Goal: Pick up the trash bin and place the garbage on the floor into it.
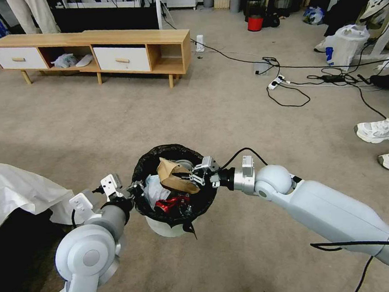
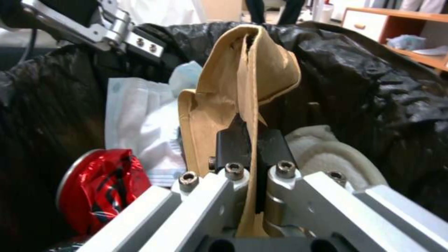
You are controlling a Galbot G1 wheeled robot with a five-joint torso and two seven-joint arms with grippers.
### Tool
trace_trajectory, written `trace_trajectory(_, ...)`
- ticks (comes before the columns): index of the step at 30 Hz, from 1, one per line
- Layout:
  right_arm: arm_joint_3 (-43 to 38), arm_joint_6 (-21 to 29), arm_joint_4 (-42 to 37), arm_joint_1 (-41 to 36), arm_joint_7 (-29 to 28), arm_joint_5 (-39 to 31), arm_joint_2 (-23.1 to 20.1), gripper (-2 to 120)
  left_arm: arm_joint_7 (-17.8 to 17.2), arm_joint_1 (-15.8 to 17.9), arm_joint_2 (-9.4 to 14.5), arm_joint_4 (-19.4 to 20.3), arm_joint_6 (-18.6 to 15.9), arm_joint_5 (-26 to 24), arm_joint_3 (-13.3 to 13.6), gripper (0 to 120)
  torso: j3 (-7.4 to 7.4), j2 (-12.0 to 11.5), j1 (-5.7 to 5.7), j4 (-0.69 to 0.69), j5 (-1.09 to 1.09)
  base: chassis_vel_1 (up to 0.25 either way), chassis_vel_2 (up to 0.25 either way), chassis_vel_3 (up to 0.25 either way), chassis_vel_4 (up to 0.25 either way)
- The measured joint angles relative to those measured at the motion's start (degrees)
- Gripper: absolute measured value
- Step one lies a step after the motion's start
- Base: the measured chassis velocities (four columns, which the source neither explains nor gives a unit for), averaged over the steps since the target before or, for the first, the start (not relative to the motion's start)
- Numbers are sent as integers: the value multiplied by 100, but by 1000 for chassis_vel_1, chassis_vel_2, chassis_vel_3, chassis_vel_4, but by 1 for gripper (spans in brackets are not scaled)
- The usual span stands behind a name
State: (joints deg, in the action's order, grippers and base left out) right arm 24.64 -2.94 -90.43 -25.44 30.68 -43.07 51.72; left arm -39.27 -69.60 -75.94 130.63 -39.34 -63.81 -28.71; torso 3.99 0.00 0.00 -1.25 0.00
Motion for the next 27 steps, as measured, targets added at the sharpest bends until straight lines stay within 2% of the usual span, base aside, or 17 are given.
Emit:
trace_trajectory(1,-4,-4,-2,-5,-13,8,0,0,0,0,0,-5,0,4,0,4,0,0,0,0,0,0,0,0,0)
trace_trajectory(3,-28,-12,-55,-18,-51,13,-10,12,0,12,-10,-26,4,15,-1,4,0,0,0,0,0,0,0,0,0)
trace_trajectory(6,-37,-12,-106,-30,-78,11,-24,17,0,20,-14,-44,8,26,-1,4,0,0,0,0,0,0,0,0,0)
trace_trajectory(8,-37,-3,-238,-69,-174,-20,-72,28,36,48,-23,-116,24,72,1,4,0,0,0,0,0,0,0,0,0)
trace_trajectory(9,-37,-3,-238,-69,-174,-20,-72,28,36,48,-23,-116,24,72,1,4,0,0,0,0,0,0,0,0,0)
trace_trajectory(11,4,9,-330,-82,-223,-57,-121,39,67,83,-41,-169,40,119,6,4,0,0,0,0,0,0,0,0,0)
trace_trajectory(12,4,9,-330,-82,-223,-57,-121,39,67,83,-41,-169,40,119,6,4,0,0,0,0,0,0,0,0,0)
trace_trajectory(15,154,16,-400,-70,-283,-101,-182,55,99,107,-99,-211,45,183,43,4,0,0,0,0,0,0,0,0,0)
trace_trajectory(16,154,16,-400,-70,-283,-101,-182,55,99,107,-99,-211,45,183,43,4,0,0,0,0,0,0,0,0,0)
trace_trajectory(18,248,17,-404,-52,-326,-120,-192,65,133,109,-127,-227,49,223,64,4,0,0,0,0,-1,0,0,0,0)
trace_trajectory(19,248,17,-404,-52,-326,-120,-192,65,133,109,-127,-227,49,223,64,4,0,0,0,0,-1,0,0,0,0)
trace_trajectory(21,337,16,-405,-36,-362,-124,-198,75,144,115,-133,-239,51,232,67,4,0,0,0,0,0,0,0,0,0)
trace_trajectory(22,337,16,-405,-36,-362,-124,-198,75,144,115,-133,-239,51,232,67,4,0,0,0,0,0,0,0,0,0)
trace_trajectory(25,414,16,-411,-23,-399,-130,-199,90,154,120,-127,-248,56,232,59,4,0,0,0,0,0,0,0,0,0)
trace_trajectory(27,420,16,-415,-23,-410,-134,-199,95,155,119,-123,-248,57,231,57,4,0,0,0,0,0,0,0,0,0)
